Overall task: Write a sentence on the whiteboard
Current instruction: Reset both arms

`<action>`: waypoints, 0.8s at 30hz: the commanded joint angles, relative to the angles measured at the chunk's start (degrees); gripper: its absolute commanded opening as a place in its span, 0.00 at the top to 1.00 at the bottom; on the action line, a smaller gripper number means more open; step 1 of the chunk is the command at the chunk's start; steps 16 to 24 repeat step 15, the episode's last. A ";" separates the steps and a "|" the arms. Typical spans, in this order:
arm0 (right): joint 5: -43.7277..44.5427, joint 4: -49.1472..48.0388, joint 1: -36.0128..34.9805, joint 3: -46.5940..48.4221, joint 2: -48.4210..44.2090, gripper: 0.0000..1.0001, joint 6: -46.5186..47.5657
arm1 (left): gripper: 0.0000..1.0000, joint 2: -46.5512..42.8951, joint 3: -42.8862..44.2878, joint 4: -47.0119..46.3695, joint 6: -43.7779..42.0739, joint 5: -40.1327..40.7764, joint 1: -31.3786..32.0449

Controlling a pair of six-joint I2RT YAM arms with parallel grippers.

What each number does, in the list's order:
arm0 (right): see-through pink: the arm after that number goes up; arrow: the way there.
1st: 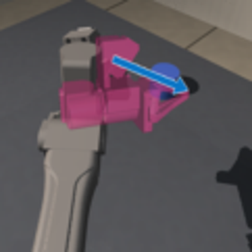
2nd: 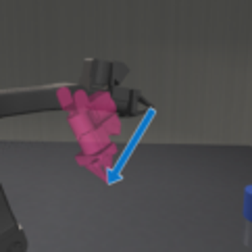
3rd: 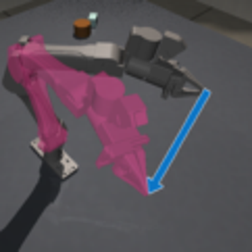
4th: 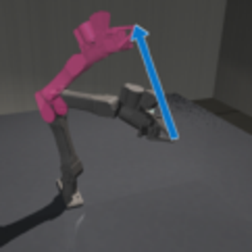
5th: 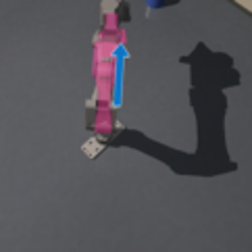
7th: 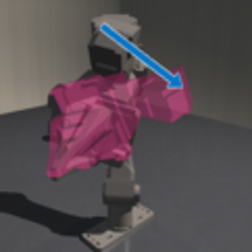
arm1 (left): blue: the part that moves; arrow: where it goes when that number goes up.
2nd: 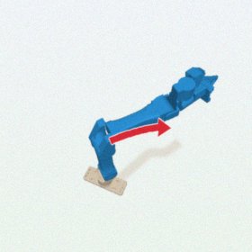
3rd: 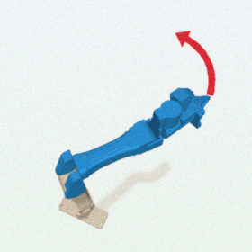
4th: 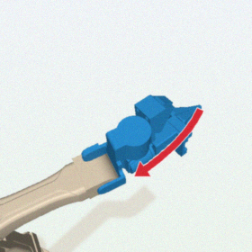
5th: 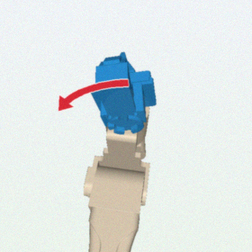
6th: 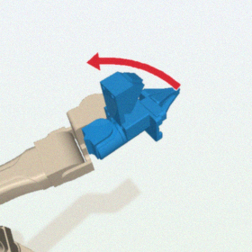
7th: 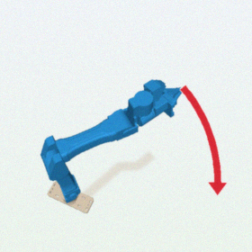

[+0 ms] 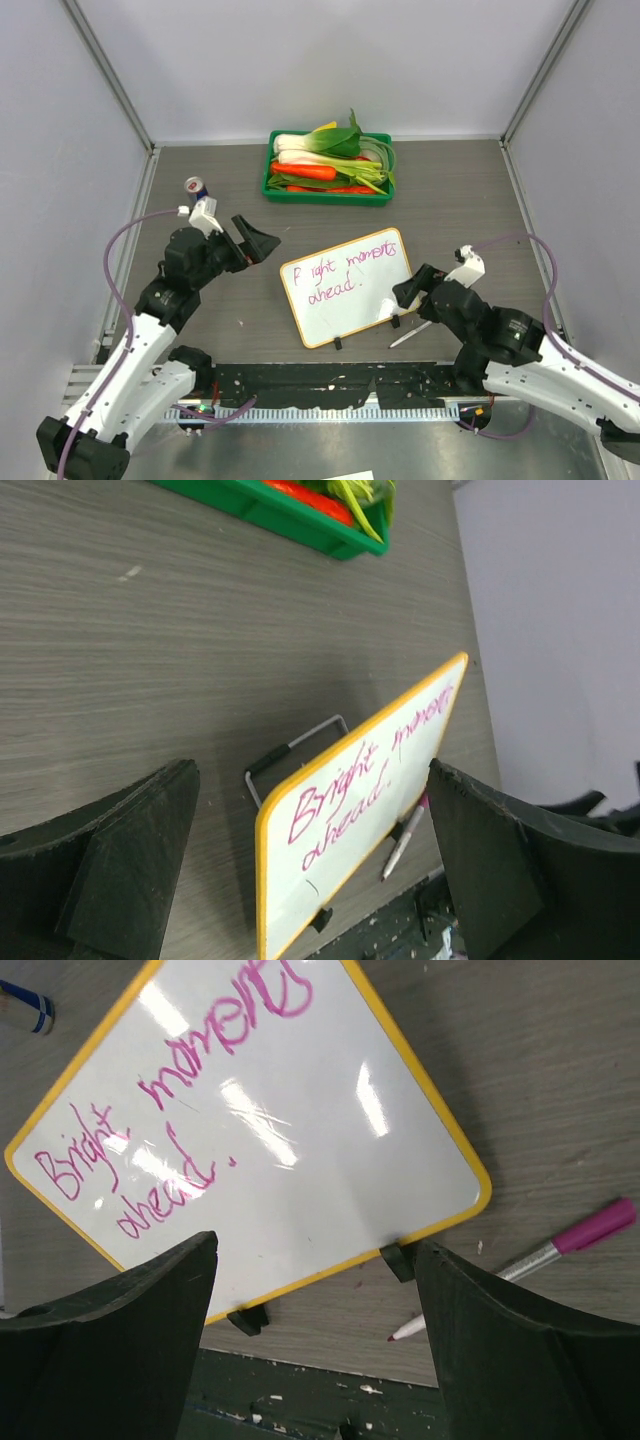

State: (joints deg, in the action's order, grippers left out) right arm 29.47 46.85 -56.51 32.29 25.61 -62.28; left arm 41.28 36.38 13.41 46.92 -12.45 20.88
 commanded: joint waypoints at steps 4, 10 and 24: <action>10.51 -10.19 0.00 13.93 16.29 0.15 16.47 | 0.00 4.42 10.98 12.59 -5.95 15.59 -0.05; 2.38 -22.40 5.51 24.73 28.25 0.01 33.88 | 0.00 7.32 16.17 15.07 -7.54 22.99 -0.14; -13.56 -27.77 23.36 27.21 34.94 0.01 35.82 | 0.00 8.03 15.92 11.82 -11.31 25.18 -0.14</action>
